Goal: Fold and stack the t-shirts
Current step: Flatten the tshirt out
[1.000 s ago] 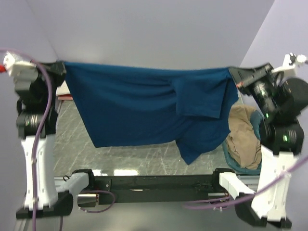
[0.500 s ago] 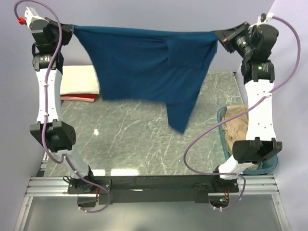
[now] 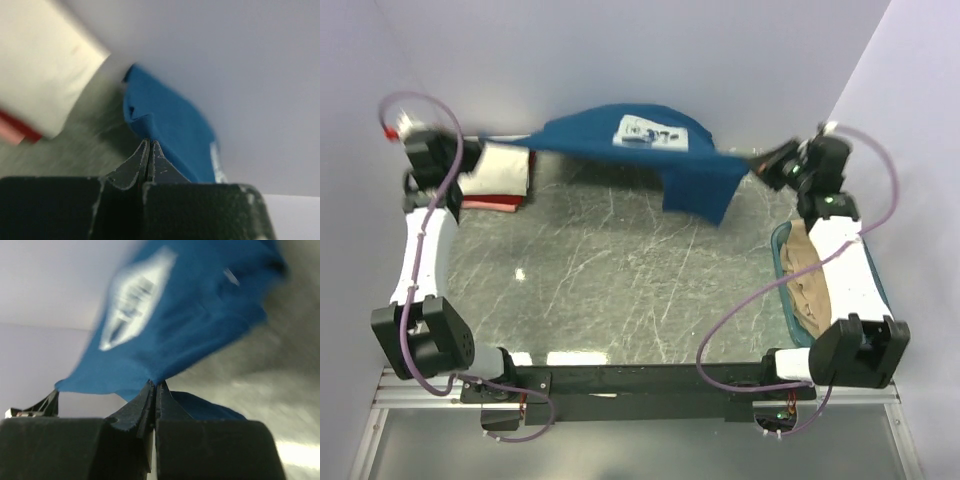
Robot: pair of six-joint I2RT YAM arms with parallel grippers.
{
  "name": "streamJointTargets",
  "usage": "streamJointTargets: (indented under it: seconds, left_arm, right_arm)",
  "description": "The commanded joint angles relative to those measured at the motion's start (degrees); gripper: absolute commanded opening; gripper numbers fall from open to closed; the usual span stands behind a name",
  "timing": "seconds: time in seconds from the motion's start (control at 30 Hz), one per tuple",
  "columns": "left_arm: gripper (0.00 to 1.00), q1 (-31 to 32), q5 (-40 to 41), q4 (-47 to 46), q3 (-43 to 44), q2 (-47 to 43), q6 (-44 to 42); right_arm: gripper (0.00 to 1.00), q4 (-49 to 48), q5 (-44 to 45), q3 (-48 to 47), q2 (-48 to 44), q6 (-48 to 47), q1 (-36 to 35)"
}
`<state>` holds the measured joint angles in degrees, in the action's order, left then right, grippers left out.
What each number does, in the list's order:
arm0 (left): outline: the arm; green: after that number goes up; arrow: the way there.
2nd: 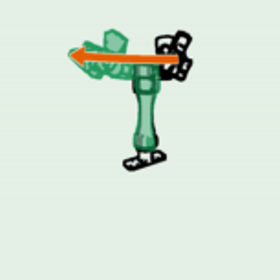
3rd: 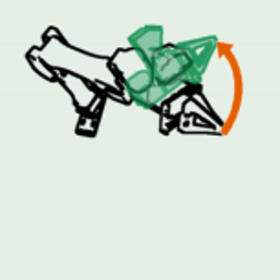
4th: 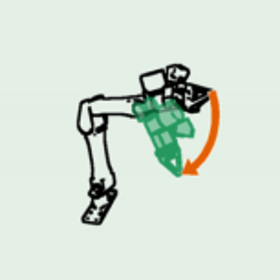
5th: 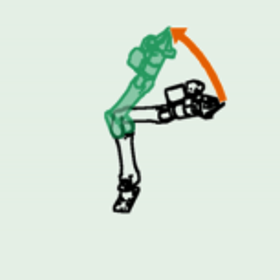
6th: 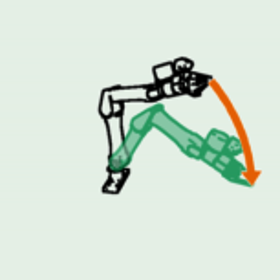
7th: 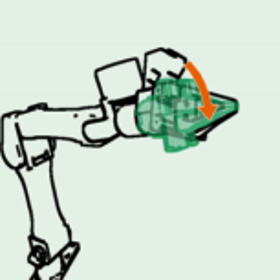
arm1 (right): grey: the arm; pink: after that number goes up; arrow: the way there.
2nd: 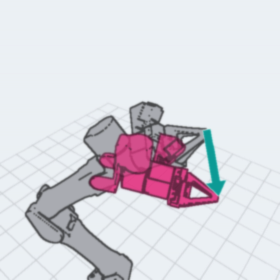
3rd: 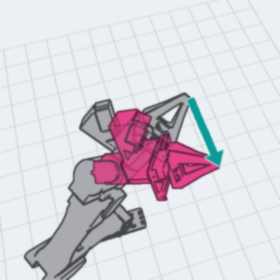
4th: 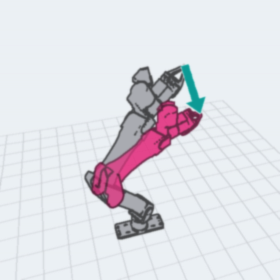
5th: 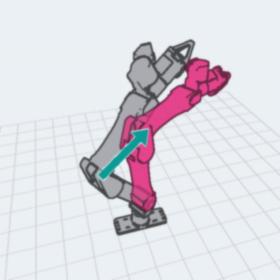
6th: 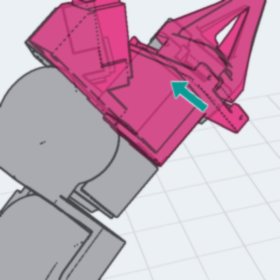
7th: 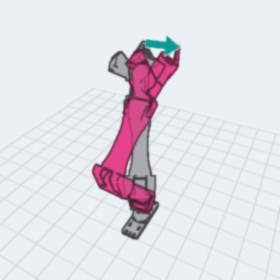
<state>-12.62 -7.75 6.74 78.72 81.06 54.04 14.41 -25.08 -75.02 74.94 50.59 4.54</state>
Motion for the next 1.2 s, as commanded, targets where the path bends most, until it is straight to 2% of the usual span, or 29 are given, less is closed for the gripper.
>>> streamJointTargets:
  seconds: [0.0,0.1,0.33,0.4,0.43,0.53,0.57,0.63,0.8,0.97,1.17]
  left_arm:
    - [0.0,-0.56,1.77,-2.08,-15.02,-2.13,2.29]
    - [0.0,0.23,4.23,0.54,-22.44,-1.87,5.19]
    - [0.0,5.05,11.08,3.71,-31.16,1.21,10.37]
    - [0.0,6.63,13.45,4.15,-32.66,0.6,11.08]
    - [0.0,7.08,14.42,4.07,-33.19,-0.1,11.43]
    - [0.0,8.58,16.18,1.96,-35.64,-1.25,12.4]
    - [0.0,8.75,15.66,0.74,-36.52,-1.34,12.49]
    - [0.0,8.93,15.83,0.9,-36.44,-1.16,12.23]
    - [0.0,9.19,18.12,0.65,-36.35,-2.3,11.53]
    - [0.0,9.46,18.12,0.37,-36.45,-3.28,11.61]
    - [0.01,9.37,17.68,-0.06,-36.88,-2.92,11.17]
  right_arm:
    - [0.0,1.49,2.22,9.6,1.69,-4.7,0.91]
    - [0.0,0.53,3.98,14.71,6.6,-6.99,0.91]
    - [0.02,-0.61,7.14,18.16,17.25,-9.89,0.91]
    - [0.09,-0.35,8.46,19.73,17.79,-10.59,0.83]
    - [0.19,-0.18,9.69,20.44,17.7,-10.95,0.91]
    - [0.39,0.78,12.5,22.46,15.69,-10.43,0.74]
    - [0.49,1.14,13.64,22.99,13.85,-10.25,0.48]
    - [0.6,2.28,15.31,24.57,11.39,-9.9,-0.05]
    - [0.6,5.0,21.54,30.53,0.75,-9.28,-4.27]
    - [0.55,2.91,23.5,38.44,-7.33,-5.77,-10.41]
    - [0.47,0.36,24.46,39.78,-4.46,-4.88,-17.45]
